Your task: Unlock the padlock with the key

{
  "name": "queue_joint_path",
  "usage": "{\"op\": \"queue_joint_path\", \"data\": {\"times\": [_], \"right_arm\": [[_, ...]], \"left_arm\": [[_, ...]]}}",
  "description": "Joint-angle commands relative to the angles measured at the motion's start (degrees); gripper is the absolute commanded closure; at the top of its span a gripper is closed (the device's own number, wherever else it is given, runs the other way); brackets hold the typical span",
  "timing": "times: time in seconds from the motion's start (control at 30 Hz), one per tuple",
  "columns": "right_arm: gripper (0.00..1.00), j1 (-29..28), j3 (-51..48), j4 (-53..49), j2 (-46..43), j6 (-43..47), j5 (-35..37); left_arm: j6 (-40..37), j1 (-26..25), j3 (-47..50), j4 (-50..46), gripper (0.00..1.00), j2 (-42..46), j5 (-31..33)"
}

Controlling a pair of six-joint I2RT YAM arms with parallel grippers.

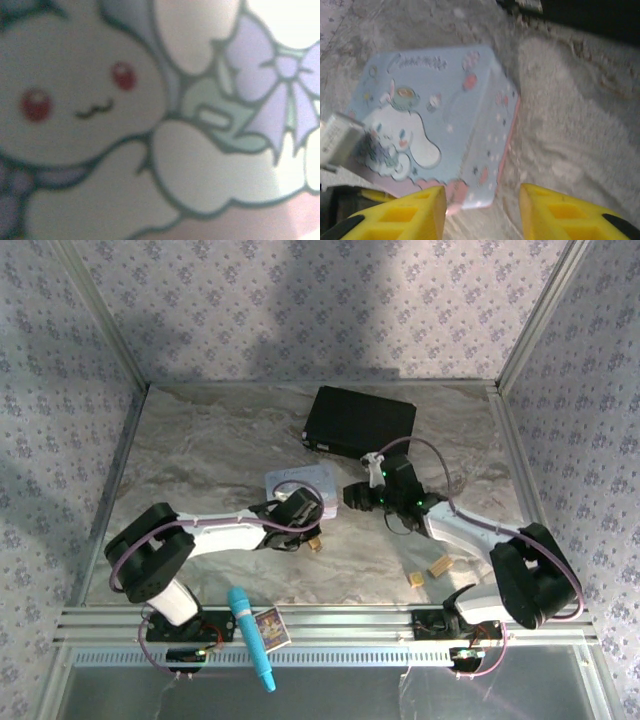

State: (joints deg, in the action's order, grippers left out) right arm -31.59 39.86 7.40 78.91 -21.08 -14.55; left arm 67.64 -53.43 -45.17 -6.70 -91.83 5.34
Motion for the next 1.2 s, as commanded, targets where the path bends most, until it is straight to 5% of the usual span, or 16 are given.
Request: {"op": "queue_joint_path", "data": {"times": [0.0,0.37,0.73,0.83,1.17], "right_arm": [[0.55,-1.8,4.6,-6.9,2.4,4.2,4.1],[0.55,-2.2,5.1,-5.6,5.2,3.8,3.9],[0.56,-2.0,4.7,-5.0,5.9,3.1,4.3],[0.56,-1.9,4.7,-4.9,6.0,3.1,4.2],[0.57,-1.5,3.7,-4.4,6.0,3.0,4.1]], "left_arm": [[-4.6,-0.3,-1.9,-12.9,0.91,-2.5,5.0],[-6.1,-3.2,-8.1,-20.8,0.83,-7.2,6.5],[-12.0,-6.2,-17.9,-44.2,0.81,-12.0,17.0],[-12.6,-7.2,-16.3,-42.6,0.64,-11.3,16.3],[-12.7,-8.1,-11.5,-33.3,0.58,-9.5,9.0]]}}
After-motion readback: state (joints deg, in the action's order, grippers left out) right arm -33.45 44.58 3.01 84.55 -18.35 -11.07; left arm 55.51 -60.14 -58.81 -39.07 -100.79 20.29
